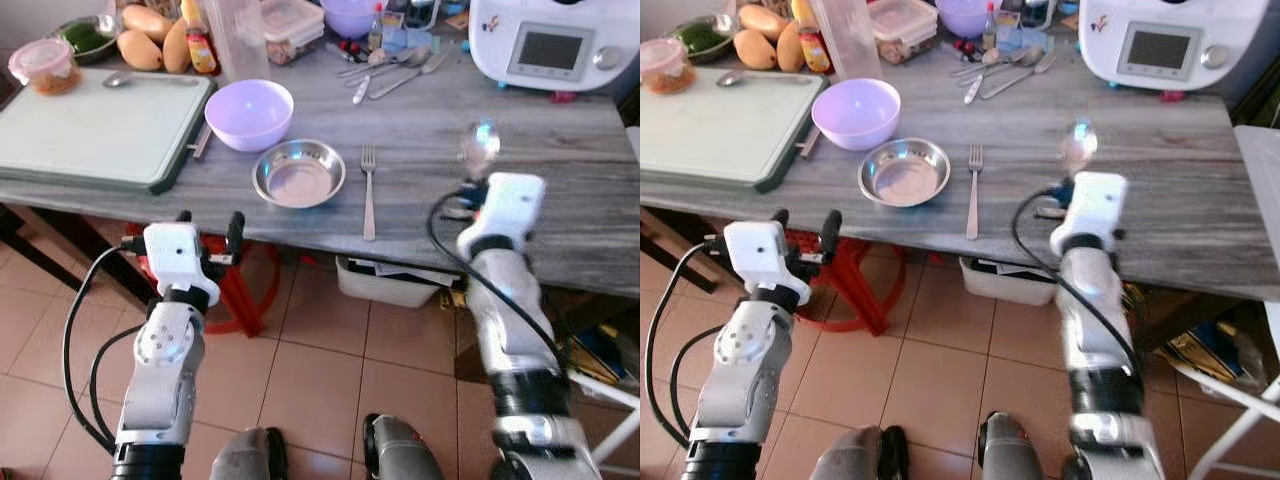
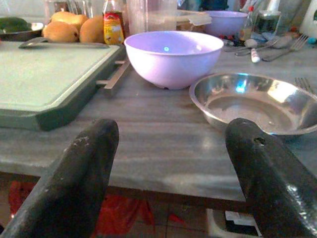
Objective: Setting the table
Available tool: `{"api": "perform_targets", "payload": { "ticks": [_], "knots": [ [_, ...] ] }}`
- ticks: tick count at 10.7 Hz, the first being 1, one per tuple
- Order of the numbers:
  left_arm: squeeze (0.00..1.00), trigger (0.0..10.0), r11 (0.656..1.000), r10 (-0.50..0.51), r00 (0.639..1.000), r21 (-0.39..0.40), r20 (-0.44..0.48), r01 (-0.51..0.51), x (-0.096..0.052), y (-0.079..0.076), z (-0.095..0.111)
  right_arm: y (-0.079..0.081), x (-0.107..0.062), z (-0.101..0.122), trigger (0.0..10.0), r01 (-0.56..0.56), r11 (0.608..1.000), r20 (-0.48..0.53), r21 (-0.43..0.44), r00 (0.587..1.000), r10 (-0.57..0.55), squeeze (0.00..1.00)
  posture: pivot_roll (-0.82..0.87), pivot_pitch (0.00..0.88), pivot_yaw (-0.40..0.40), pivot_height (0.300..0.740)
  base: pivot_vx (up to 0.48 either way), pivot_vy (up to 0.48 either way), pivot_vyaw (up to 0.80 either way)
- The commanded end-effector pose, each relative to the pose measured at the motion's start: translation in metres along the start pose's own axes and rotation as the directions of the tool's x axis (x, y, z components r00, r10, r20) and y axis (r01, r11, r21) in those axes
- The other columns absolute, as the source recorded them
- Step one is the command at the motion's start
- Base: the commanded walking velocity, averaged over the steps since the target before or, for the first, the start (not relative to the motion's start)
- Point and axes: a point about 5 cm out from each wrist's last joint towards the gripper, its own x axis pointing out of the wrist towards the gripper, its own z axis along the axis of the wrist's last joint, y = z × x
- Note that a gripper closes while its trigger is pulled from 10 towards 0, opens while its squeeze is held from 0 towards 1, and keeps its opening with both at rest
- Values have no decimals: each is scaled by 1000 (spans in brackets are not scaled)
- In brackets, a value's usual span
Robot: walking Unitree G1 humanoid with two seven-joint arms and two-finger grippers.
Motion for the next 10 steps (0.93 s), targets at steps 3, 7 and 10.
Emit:
{"api": "perform_targets", "payload": {
  "ticks": [3, 7, 10],
  "knots": [
    [0, 10000, 1000, -22, 999, 11, -23, 22, -3, 0, -1, 29, 10, -2, 10000, -49, 991, -73, 123, 996, 58, 0, -58, 204, 61, 740, 0, 0, 0],
    [0, 10000, 1000, -27, 999, 14, -31, 27, -2, 1, -1, 50, 5, -15, 10000, -10, 970, -201, 241, 978, 60, 0, -46, 205, 58, 740, 0, 0, 0],
    [0, 10000, 999, -36, 999, 6, -34, 36, -1, -2, -2, 54, 1, -15, 10000, 6, 961, -241, 278, 968, 64, 0, -58, 197, 54, 740, 0, 0, 0]
  ]
}}
